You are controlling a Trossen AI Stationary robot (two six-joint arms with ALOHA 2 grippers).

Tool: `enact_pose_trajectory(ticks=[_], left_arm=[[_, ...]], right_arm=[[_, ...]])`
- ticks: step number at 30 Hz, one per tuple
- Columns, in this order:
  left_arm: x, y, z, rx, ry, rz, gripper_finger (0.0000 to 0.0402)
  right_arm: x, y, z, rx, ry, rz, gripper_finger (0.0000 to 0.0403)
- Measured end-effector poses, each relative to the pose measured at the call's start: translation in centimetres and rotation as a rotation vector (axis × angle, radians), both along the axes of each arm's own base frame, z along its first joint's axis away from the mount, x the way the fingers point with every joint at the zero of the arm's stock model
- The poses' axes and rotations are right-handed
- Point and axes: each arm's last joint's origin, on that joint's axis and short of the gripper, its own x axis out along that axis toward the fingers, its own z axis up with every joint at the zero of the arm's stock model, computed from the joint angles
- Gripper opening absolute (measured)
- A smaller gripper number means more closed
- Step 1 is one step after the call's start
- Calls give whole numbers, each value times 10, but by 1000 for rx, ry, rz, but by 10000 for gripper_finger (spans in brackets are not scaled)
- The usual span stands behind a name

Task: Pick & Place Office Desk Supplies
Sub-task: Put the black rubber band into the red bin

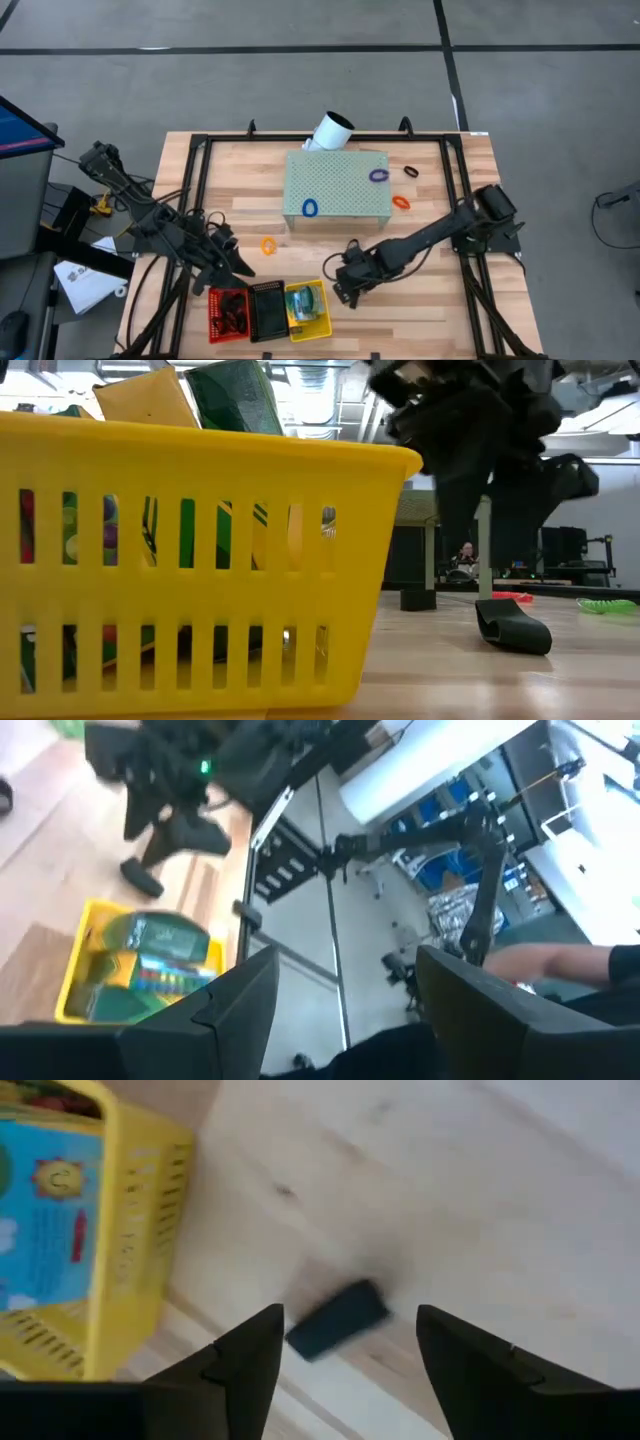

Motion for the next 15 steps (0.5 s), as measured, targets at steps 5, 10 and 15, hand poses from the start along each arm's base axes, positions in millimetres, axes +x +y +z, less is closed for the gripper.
enact_pose_trajectory(ticks=[5,10,15], left_arm=[[1,1,2,-10,-19,6,232],[2,1,2,-12,-23,5,232],[2,1,2,-11,-22,5,232]], right_arm=[[7,10,-20,-30,97,-16,229],[9,27,-39,-59,128,-6,226],[7,35,-40,-120,124,-51,211]])
